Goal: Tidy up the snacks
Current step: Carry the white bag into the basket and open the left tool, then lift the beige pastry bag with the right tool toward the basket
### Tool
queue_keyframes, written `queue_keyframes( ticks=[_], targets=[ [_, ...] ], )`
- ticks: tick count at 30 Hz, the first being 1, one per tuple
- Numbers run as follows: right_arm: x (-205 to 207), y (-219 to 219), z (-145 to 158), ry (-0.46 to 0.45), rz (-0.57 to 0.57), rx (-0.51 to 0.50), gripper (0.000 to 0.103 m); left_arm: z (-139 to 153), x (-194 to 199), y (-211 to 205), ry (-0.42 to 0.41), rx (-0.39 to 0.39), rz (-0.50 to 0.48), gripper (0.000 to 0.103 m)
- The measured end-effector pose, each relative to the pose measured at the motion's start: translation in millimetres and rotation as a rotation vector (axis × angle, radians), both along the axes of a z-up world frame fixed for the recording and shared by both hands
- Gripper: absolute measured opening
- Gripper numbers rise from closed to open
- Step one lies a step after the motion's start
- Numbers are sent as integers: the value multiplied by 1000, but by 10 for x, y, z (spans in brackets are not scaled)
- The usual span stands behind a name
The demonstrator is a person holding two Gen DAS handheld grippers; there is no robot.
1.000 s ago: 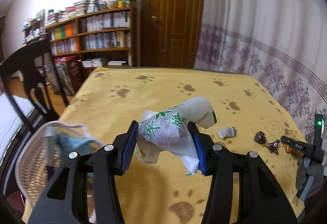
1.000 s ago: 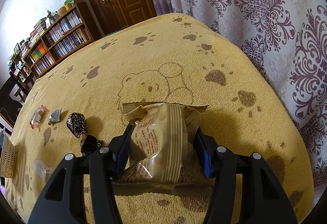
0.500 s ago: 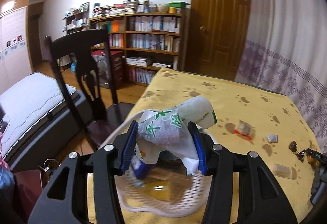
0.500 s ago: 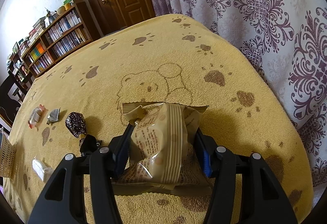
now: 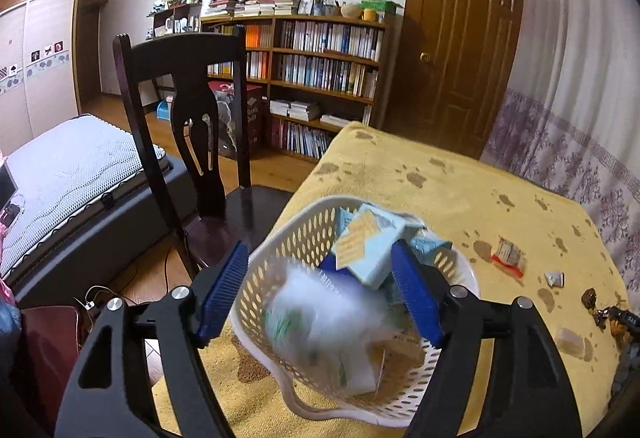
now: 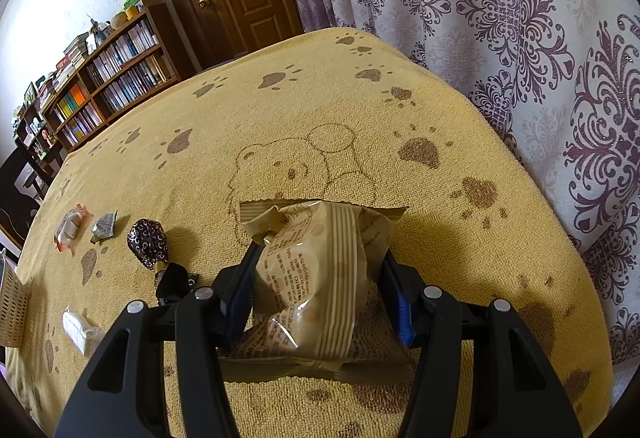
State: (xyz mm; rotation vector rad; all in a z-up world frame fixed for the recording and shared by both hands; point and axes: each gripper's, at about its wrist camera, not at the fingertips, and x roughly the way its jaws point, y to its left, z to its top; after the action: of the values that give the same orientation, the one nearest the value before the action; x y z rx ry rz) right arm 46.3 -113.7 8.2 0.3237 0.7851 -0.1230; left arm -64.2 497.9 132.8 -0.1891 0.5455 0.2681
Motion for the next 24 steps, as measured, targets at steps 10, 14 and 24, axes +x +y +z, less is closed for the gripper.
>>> queue_keyframes(
  ticks=[10,14,24],
  targets=[
    [-8,3,-3,-1,-1,1,56,54,-74,-96,-10,40,6,75],
    [-15,-7,-2,-4,0,10,56,24,-99,-178,3,71,-1,76],
    [-76,-240,5,-19,-23,164,54,-20,-165,-183,7,45,-6,78]
  ],
)
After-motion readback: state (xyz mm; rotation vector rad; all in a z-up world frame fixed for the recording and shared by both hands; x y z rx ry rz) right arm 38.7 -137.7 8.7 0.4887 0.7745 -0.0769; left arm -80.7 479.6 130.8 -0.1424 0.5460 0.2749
